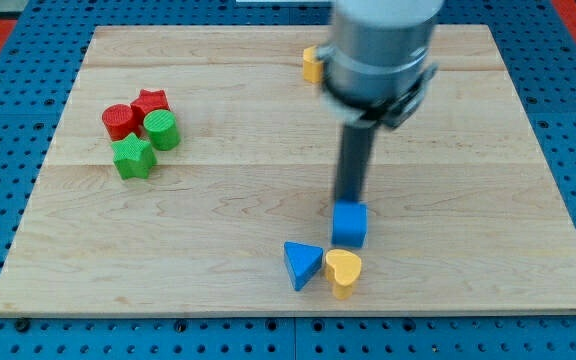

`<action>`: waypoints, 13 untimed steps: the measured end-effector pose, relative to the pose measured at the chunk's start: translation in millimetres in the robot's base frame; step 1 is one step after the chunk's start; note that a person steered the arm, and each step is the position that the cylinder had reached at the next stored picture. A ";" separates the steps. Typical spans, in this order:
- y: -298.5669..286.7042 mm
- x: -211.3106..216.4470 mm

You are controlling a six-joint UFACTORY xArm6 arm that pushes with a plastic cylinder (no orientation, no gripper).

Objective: Make a group of yellow and blue blocks at bottom center

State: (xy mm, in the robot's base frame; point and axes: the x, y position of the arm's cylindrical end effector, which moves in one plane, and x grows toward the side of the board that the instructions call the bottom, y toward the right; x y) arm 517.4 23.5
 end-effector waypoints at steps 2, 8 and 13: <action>3.2 -76.5; -128.9 -111.5; -4.8 -185.8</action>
State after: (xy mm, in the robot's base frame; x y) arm 331.6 18.7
